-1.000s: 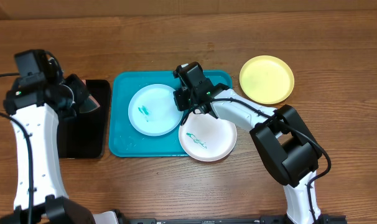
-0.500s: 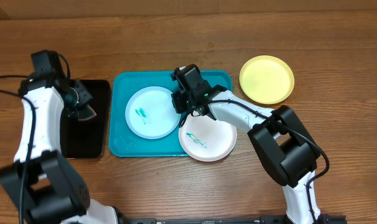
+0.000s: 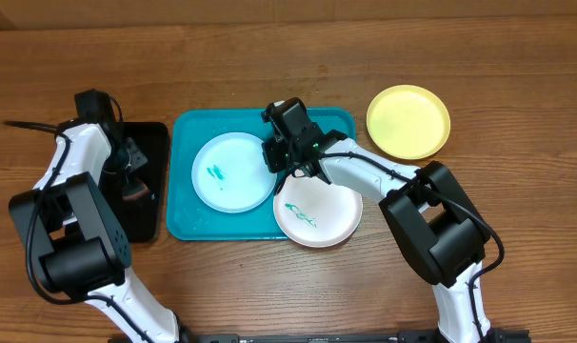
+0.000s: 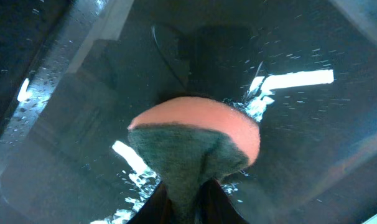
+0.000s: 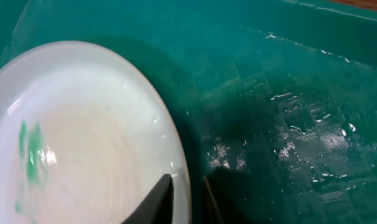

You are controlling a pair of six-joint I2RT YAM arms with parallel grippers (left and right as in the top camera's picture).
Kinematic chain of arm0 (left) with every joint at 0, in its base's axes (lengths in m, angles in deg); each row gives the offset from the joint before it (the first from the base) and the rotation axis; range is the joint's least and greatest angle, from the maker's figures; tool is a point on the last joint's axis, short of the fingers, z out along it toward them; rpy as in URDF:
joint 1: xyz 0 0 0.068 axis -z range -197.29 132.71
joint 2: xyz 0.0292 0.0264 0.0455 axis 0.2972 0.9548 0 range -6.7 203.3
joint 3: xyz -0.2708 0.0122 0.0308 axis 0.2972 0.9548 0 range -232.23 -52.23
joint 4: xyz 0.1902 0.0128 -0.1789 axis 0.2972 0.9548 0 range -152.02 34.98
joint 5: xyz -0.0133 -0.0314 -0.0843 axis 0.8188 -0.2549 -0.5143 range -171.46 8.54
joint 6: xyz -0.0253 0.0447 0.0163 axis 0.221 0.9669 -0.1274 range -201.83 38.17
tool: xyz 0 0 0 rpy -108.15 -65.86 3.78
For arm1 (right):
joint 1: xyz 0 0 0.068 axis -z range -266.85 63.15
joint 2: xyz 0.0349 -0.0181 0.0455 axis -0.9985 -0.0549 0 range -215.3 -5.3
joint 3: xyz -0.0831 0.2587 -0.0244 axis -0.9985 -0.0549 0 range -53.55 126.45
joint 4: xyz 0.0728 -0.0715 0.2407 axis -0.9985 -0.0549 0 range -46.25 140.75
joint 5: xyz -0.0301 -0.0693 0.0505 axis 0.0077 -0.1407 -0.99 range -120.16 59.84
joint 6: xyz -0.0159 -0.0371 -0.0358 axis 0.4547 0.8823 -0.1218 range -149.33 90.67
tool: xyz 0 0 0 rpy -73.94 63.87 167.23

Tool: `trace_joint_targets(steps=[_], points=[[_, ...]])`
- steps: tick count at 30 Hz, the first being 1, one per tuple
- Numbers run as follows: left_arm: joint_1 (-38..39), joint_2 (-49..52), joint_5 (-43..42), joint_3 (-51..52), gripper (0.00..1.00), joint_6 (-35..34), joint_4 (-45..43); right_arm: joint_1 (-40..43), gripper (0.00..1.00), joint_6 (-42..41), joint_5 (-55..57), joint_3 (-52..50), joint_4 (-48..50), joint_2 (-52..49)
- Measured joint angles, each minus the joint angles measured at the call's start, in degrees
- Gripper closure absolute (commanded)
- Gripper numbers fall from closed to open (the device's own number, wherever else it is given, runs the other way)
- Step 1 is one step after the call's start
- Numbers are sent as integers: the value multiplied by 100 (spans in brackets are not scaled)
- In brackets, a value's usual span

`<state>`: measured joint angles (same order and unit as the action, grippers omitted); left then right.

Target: Clean dirty plates on tray and stack at the side

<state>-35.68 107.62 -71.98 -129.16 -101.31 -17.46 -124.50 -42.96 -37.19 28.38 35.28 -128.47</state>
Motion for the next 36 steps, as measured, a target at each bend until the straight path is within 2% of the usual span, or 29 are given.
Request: trace_joint_targets(steps=[1, 6, 7, 9, 16, 17, 21, 22, 23, 30, 36], points=[[0, 24, 22, 0, 80, 2, -4, 0, 66, 7, 0, -2, 28, 0], [0, 24, 48, -22, 80, 17, 72, 0, 57, 90, 2, -28, 240, 0], [0, 24, 48, -55, 77, 17, 136, 0, 56, 151, 0, -28, 280, 0], [0, 24, 44, -151, 62, 31, 264, 0, 56, 293, 0, -28, 326, 0], [0, 22, 46, -262, 58, 28, 415, 0, 57, 540, 2, -28, 402, -160], [0, 24, 46, -264, 59, 26, 433, 0, 61, 581, -2, -31, 448, -219], [0, 24, 44, -264, 83, 9, 503, 0, 82, 660, 4, -20, 494, -247], [0, 24, 46, -264, 92, 20, 505, 0, 85, 643, -2, -20, 494, -254], [0, 24, 44, -264, 96, 2, 503, 0, 88, 634, 7, -20, 509, -260], [0, 22, 44, -269, 96, 44, 544, -22, 91, 634, -17, -20, 529, -280], [0, 22, 46, -756, 96, 48, 1388, -22, 91, 634, -17, -20, 525, -280]])
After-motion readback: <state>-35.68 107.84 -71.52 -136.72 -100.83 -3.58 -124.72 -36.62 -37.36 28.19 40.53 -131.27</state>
